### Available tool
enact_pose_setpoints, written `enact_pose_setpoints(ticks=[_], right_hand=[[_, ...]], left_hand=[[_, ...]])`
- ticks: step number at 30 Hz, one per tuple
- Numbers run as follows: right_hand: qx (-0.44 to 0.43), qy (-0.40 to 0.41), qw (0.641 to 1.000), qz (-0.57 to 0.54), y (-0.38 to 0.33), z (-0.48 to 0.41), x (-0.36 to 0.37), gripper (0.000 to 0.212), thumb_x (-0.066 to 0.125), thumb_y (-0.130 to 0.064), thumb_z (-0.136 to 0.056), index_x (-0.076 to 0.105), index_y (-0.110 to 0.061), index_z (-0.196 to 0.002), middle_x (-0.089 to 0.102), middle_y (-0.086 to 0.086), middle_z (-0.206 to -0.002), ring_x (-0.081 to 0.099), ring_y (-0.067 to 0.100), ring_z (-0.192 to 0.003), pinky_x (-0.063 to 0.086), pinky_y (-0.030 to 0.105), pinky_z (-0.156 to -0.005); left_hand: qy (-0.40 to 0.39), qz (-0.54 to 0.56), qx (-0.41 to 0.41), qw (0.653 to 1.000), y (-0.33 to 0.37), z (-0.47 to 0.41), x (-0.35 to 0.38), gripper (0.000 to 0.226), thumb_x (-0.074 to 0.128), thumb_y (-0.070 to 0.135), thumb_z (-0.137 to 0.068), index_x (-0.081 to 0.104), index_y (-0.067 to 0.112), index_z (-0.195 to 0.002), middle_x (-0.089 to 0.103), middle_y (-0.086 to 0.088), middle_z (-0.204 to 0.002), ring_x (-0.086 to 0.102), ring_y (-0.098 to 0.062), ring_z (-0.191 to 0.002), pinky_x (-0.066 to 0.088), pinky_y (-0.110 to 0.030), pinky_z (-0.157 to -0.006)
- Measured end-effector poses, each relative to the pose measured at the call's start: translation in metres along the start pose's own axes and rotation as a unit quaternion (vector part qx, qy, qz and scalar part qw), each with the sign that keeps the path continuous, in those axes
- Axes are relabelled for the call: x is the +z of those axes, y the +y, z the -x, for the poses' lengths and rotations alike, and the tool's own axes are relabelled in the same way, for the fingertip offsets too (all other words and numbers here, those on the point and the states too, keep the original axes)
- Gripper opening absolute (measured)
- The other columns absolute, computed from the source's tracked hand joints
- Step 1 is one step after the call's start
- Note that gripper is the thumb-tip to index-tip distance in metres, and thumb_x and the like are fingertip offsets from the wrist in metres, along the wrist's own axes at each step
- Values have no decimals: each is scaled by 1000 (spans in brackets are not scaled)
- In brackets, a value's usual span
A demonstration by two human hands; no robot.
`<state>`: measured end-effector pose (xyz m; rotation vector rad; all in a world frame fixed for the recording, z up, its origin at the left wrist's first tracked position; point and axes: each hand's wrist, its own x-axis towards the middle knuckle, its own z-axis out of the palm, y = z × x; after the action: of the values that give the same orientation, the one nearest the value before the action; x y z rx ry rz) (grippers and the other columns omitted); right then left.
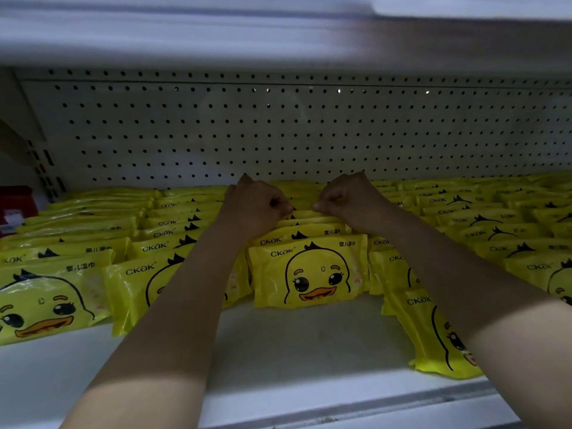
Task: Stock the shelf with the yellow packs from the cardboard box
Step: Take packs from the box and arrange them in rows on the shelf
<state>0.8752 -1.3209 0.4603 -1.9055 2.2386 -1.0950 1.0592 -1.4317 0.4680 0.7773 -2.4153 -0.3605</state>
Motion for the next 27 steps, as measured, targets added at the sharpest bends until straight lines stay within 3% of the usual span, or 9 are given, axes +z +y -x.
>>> enact_pose_setpoints(ticks=[3, 6, 8, 12, 17, 19, 22, 27], right_hand=[[-5, 23, 1000, -15, -2, -2, 0, 23, 61, -72, -67, 71, -51, -68, 68, -18, -89, 54, 31, -113, 46, 49, -98], [13, 72, 996, -50, 1, -5, -6, 10, 72, -65, -67, 68, -55, -70, 65, -17, -99, 51, 28, -118, 42, 49, -103], [20, 64, 997, -47, 3, -6, -7, 10, 75, -61, -66, 68, -59, -73, 62, -23, -102, 48, 25, -122, 39, 48, -106], [19, 24, 1000, -6, 3, -10, -5, 30, 69, -76, -53, 69, -59, -77, 66, -20, -103, 50, 26, -120, 40, 48, -105], [27, 25, 999, 17, 1, -12, -5, 18, 79, -60, -61, 66, -55, -73, 60, -21, -103, 44, 23, -126, 34, 39, -109], [32, 22, 999, 27, -2, -12, -5, 15, 77, -62, -60, 65, -57, -68, 63, -15, -105, 42, 21, -123, 34, 35, -104], [33, 21, 998, 41, -8, -10, -5, 19, 82, -47, -69, 63, -53, -70, 65, -5, -110, 35, 20, -122, 27, 28, -93], [19, 21, 999, 23, -6, -9, -3, 19, 80, -48, -71, 65, -54, -62, 68, -9, -98, 47, 24, -117, 38, 41, -104]], left_hand=[[9, 25, -24, 999, -3, -1, -2, 21, 62, 45, -90, 75, 29, -91, 67, -3, -102, 51, -25, -115, 38, -43, -103], [71, 51, -23, 996, -11, -1, -8, 19, 63, 42, -90, 74, 27, -95, 66, 3, -98, 45, -27, -113, 39, -40, -96], [78, 58, -20, 995, -12, 0, -10, 13, 68, 41, -87, 74, 31, -94, 68, 11, -95, 43, -26, -112, 38, -40, -96], [52, 33, -31, 998, -8, 2, -9, 10, 75, 42, -79, 75, 37, -88, 56, 23, -80, 40, -21, -112, 38, -40, -97], [55, 19, -19, 998, -10, 1, -9, 15, 76, 43, -78, 74, 39, -92, 61, 19, -87, 38, -21, -112, 38, -41, -97], [65, 6, -15, 998, -11, 1, -8, 16, 76, 43, -77, 74, 38, -93, 61, 18, -86, 39, -22, -112, 38, -40, -96], [75, -6, -17, 997, -13, -1, -7, 22, 76, 44, -77, 73, 37, -97, 67, 13, -92, 40, -22, -112, 38, -37, -93], [64, -39, -21, 997, -14, -3, -4, 14, 72, 46, -80, 75, 36, -89, 65, 12, -95, 42, -21, -112, 31, -33, -87]])
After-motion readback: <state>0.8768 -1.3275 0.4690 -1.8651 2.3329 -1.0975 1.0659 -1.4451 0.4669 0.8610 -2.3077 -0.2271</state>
